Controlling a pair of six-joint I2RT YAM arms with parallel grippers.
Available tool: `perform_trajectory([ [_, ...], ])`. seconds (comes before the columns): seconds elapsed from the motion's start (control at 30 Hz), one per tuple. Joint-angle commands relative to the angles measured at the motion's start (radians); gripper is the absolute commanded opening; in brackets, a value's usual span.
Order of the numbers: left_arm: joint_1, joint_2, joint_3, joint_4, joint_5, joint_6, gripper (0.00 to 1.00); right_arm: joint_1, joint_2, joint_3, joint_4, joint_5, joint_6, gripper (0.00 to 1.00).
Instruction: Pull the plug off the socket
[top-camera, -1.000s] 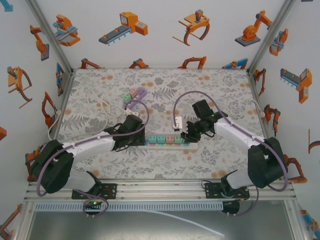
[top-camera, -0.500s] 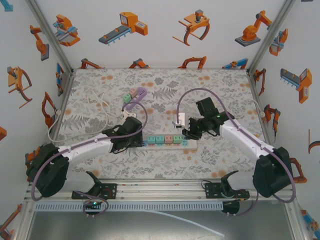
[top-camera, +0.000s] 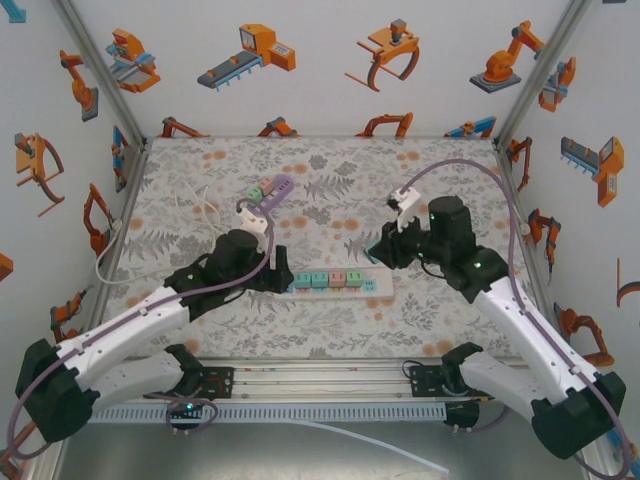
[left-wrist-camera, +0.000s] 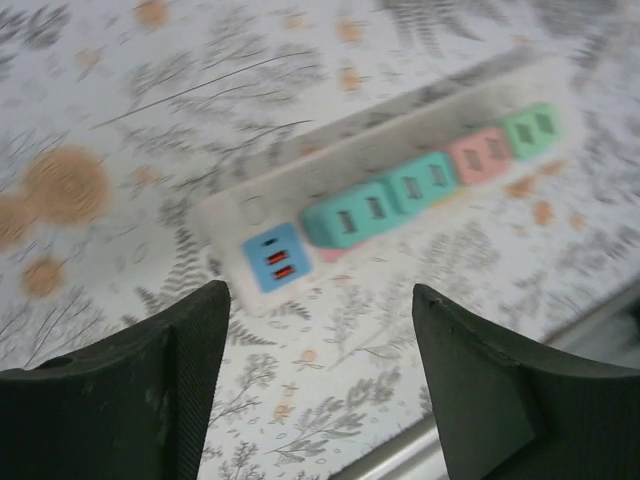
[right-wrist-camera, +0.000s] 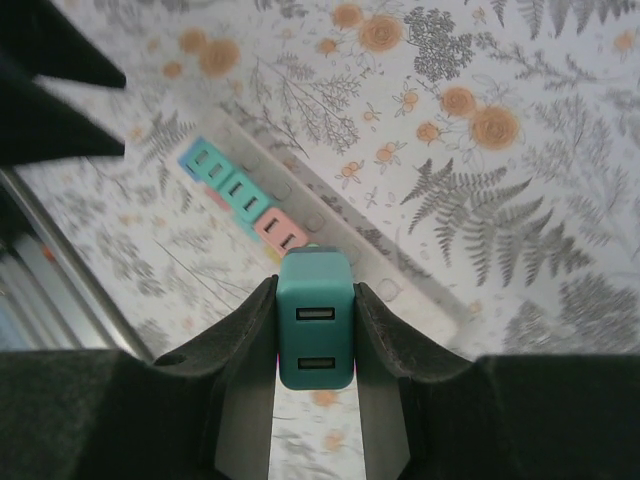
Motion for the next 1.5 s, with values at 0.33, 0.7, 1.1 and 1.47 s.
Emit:
perform_trajectory([
  [0.33, -0.213, -0.064, 0.052, 0.068, 0.486, 0.504, 0.82, -0.003, -0.237, -0.268, -0.022, 0.159, 0.770, 0.19],
  [0.7, -0.294, -0.039, 0.050, 0.068, 0.438, 0.613, 0.97, -0.002, -0.211, -0.545, 0.197, 0.111, 0.859, 0.19],
  [1.1, -0.300, -0.020, 0.047, 0.085, 0.393, 0.614, 0.97, 0.012, -0.129, -0.681, 0.363, 0.118, 0.867, 0.34],
  [1.47, -0.309, -0.015, 0.054, 0.082, 0.355, 0.609, 0.97, 0.035, -0.201, -0.683, 0.221, 0.213, 0.850, 0.52],
])
